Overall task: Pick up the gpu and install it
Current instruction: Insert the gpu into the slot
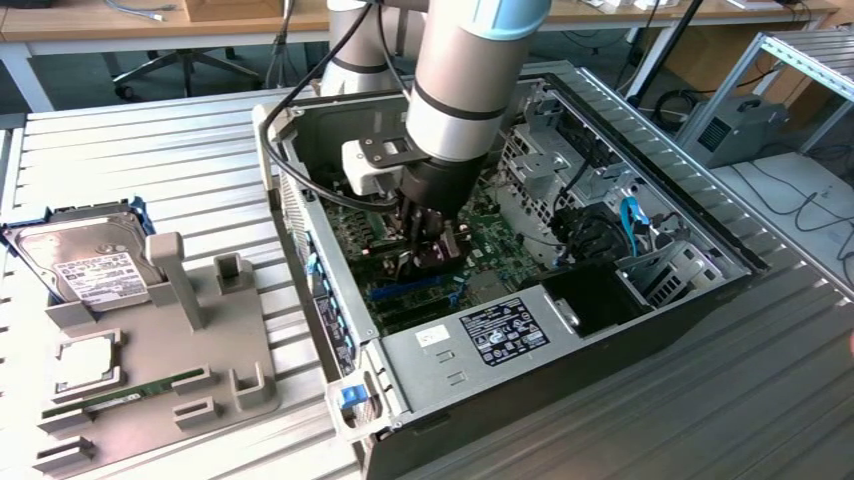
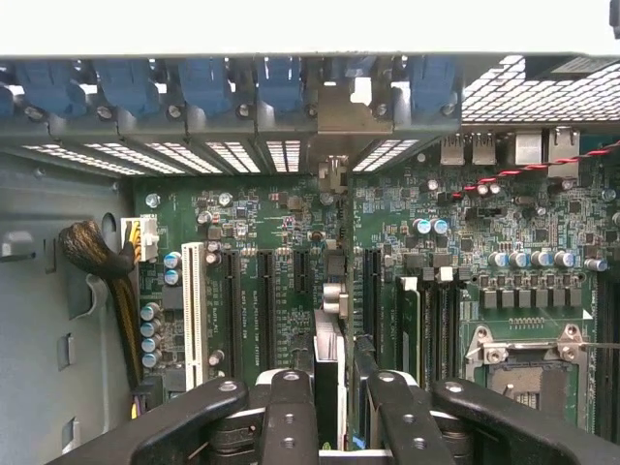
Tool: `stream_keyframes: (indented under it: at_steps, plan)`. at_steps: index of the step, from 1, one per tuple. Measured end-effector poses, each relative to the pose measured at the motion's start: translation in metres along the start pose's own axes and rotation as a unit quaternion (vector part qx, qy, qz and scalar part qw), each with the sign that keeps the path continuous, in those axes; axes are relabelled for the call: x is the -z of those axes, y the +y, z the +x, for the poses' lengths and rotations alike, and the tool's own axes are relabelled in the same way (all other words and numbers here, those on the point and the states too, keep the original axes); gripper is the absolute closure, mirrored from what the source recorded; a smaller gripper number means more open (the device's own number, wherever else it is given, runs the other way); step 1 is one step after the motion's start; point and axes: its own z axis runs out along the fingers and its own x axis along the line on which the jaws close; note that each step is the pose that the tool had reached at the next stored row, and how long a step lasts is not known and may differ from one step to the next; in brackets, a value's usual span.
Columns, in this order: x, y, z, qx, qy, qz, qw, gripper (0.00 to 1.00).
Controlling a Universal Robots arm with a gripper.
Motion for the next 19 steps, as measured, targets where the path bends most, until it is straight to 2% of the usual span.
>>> stream_keyframes:
  at_steps: [3, 19]
  plan:
    - [-0.0006, 0.0000, -0.0030, 0.001, 0.0000, 0.0000, 1.0000, 0.74]
    - [-0.0047, 0.0010, -0.0012, 0.008, 0.0009, -0.0002, 1.0000, 0.74]
